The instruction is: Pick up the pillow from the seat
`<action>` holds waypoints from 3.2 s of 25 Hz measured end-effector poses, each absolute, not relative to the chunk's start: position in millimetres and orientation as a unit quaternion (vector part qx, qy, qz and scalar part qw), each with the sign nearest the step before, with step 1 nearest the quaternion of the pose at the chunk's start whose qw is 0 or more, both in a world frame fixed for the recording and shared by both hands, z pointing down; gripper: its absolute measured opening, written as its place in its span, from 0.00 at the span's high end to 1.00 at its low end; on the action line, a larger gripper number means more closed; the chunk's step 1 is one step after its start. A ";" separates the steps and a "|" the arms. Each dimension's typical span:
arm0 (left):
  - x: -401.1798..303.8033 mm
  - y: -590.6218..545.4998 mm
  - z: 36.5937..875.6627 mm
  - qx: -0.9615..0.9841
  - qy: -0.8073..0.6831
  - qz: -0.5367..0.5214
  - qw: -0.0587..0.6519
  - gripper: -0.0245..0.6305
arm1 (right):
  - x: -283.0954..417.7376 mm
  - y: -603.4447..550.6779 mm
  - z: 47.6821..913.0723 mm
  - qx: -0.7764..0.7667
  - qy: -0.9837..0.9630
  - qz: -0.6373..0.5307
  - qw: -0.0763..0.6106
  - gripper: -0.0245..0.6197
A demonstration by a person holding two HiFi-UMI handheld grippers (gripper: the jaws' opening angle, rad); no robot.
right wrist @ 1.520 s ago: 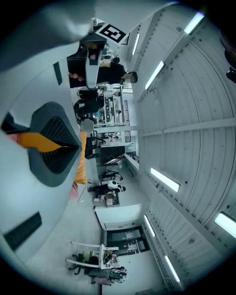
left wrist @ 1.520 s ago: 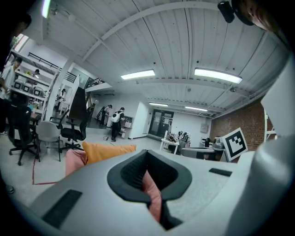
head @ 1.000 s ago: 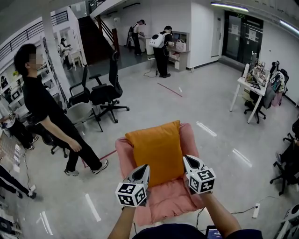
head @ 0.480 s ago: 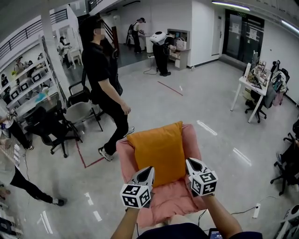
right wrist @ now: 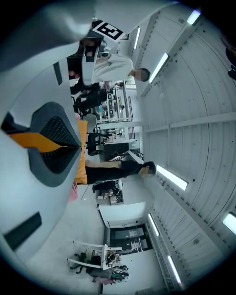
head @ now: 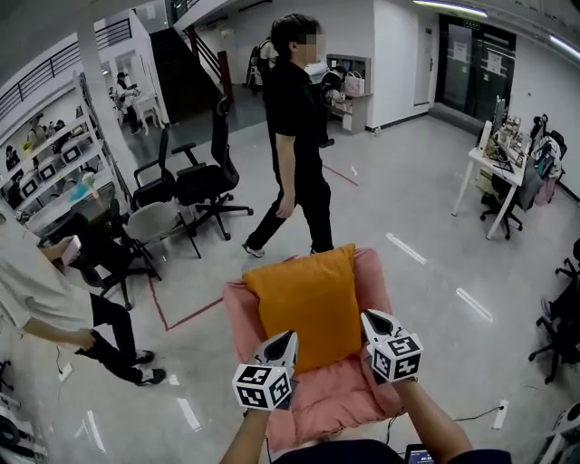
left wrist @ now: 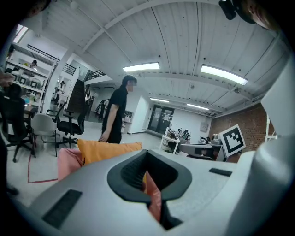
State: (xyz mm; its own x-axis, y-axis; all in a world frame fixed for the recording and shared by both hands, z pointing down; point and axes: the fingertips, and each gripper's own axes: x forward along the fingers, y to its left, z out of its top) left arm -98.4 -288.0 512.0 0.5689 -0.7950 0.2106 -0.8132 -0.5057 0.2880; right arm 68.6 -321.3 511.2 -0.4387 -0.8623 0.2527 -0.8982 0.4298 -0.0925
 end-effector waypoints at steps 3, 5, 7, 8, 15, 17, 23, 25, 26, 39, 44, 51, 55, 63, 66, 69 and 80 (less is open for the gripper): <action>-100.6 -302.5 517.9 0.863 -0.469 0.027 0.187 0.96 | 65.7 -336.6 517.1 0.515 -0.846 0.111 0.089 0.93; -100.8 -313.8 521.8 0.860 -0.473 0.030 0.189 0.96 | 65.7 -348.4 521.7 0.509 -0.848 0.114 0.094 0.93; -100.5 -324.8 526.2 0.856 -0.479 0.031 0.192 0.96 | 68.2 -360.4 527.4 0.503 -0.850 0.119 0.098 0.93; -101.2 -329.6 528.3 0.854 -0.482 0.031 0.194 0.96 | 68.8 -365.8 530.1 0.501 -0.851 0.121 0.099 0.93; -110.2 -354.6 542.4 0.846 -0.491 0.043 0.205 0.96 | 63.3 -395.0 542.0 0.488 -0.856 0.134 0.106 0.93; -111.4 -363.2 549.9 0.841 -0.495 0.049 0.214 0.96 | 63.6 -404.2 547.3 0.486 -0.856 0.139 0.108 0.93; -105.0 -386.9 555.2 0.830 -0.506 0.058 0.226 0.95 | 70.7 -426.7 555.2 0.473 -0.860 0.149 0.124 0.93; -103.8 -393.6 559.3 0.827 -0.510 0.061 0.228 0.95 | 73.0 -431.7 558.6 0.468 -0.861 0.148 0.131 0.93; -104.6 -396.6 562.3 0.826 -0.512 0.063 0.229 0.95 | 73.3 -434.3 561.4 0.466 -0.862 0.148 0.134 0.93; -125.2 -440.3 599.5 0.804 -0.532 0.082 0.252 0.71 | 73.8 -490.4 598.5 0.448 -0.861 0.177 0.160 0.74; -139.1 -459.2 612.5 0.784 -0.557 0.086 0.260 0.58 | 72.0 -510.3 611.4 0.443 -0.860 0.185 0.172 0.66; -163.4 -475.6 634.3 0.747 -0.599 0.090 0.275 0.44 | 71.4 -529.1 633.8 0.447 -0.852 0.192 0.190 0.55; -171.5 -483.1 641.0 0.733 -0.614 0.084 0.281 0.38 | 73.1 -538.3 643.3 0.451 -0.849 0.192 0.199 0.53; -175.0 -493.1 657.2 0.721 -0.622 0.096 0.289 0.34 | 74.0 -552.1 659.1 0.453 -0.842 0.205 0.207 0.53; -174.7 -493.6 661.1 0.718 -0.623 0.099 0.294 0.34 | 73.6 -551.9 661.8 0.450 -0.843 0.211 0.205 0.53; -174.1 -497.2 665.2 0.716 -0.625 0.101 0.295 0.34 | 72.5 -554.2 664.1 0.447 -0.844 0.213 0.207 0.53; -174.8 -510.3 675.3 0.722 -0.617 0.126 0.286 0.34 | 64.5 -564.1 668.1 0.429 -0.850 0.214 0.217 0.54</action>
State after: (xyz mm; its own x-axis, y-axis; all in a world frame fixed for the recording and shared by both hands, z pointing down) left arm -174.8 -510.3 675.3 0.2059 -0.8193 0.5352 -0.9634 -0.0738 0.2576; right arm 64.5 -564.1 668.1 -0.5383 -0.6364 0.5525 -0.8221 0.5408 -0.1779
